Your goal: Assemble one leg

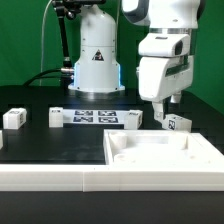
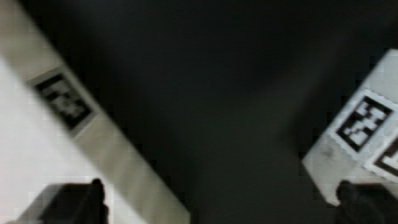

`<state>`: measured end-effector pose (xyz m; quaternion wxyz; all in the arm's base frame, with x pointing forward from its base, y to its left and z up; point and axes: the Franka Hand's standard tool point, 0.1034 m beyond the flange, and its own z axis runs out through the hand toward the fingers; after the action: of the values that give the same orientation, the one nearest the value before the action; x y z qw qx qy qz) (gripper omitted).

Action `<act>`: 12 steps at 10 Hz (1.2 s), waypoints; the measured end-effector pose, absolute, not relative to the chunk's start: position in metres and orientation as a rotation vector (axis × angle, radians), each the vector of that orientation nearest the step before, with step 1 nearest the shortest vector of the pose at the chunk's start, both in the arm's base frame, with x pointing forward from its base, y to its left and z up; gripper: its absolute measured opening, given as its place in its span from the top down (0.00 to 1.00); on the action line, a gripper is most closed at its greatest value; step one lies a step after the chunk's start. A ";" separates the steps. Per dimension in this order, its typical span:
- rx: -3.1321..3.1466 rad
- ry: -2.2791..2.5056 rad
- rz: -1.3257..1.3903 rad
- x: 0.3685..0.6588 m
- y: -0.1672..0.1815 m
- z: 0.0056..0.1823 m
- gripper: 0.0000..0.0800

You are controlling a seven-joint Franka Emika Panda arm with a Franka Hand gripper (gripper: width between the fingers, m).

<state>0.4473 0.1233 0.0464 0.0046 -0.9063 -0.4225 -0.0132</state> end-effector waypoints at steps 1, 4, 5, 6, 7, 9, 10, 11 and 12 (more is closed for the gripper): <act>-2.891 -1.184 -0.039 0.444 0.132 0.046 0.19; -2.990 -0.825 -0.034 0.438 0.154 0.045 0.19; -2.993 -0.800 -0.033 0.438 0.155 0.044 0.19; -2.993 -0.800 -0.025 0.437 0.154 0.044 0.19; -2.995 -0.806 0.004 0.436 0.154 0.044 0.19; -2.998 -0.810 0.067 0.433 0.154 0.044 0.19; -3.006 -0.809 0.153 0.429 0.157 0.044 0.19; -3.014 -0.796 0.238 0.425 0.163 0.044 0.19; -3.014 -0.803 0.320 0.421 0.168 0.042 0.19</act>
Offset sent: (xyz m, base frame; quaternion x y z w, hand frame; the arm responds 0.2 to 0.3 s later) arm -0.0060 0.0263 -0.0054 -0.0029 0.0047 0.2392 0.9710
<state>0.4210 0.1678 0.0418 0.0031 -0.9612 -0.2562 0.1020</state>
